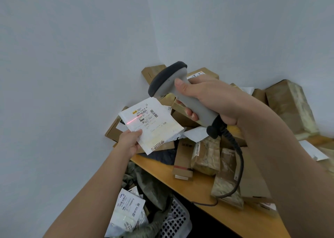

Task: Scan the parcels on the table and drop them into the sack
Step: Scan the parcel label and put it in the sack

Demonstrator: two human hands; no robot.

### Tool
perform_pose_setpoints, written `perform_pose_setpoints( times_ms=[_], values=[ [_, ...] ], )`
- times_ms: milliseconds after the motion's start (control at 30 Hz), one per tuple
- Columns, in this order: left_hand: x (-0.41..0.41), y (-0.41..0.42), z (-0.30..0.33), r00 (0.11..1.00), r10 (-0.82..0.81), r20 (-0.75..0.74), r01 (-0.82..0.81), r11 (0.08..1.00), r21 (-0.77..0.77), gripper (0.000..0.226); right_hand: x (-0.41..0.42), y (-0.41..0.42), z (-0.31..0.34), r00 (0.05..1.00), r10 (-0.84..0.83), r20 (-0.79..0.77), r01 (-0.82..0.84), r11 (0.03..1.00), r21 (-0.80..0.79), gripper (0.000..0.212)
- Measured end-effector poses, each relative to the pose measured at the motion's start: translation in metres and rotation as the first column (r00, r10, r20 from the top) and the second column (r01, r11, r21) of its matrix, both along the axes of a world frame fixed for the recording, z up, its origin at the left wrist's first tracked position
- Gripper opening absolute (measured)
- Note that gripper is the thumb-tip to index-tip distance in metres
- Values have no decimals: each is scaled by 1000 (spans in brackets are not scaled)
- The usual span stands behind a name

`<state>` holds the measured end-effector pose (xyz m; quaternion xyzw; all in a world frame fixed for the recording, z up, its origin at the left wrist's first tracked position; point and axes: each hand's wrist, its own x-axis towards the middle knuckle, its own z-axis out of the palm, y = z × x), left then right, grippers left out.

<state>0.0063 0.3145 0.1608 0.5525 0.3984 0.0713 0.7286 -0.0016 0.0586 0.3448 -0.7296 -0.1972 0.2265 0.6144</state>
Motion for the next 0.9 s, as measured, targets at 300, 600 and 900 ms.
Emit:
perform_pose_setpoints(
  times_ms=[300,600,900],
  values=[
    [1,-1,-4,1000,-7,-23,7,1000,6,27,-3,-4,5,999,-29,-28,30,999,23,38],
    [-3,10,-15,999,-12,-36,11,1000,-2,30,-2,4,5,998,-49,-30,49,999,-15,42],
    [-22,35,-38,999,12,-40,-15,998,-55,29,-5,43,-11,995,-44,-92,36,996,-82,43]
  ],
)
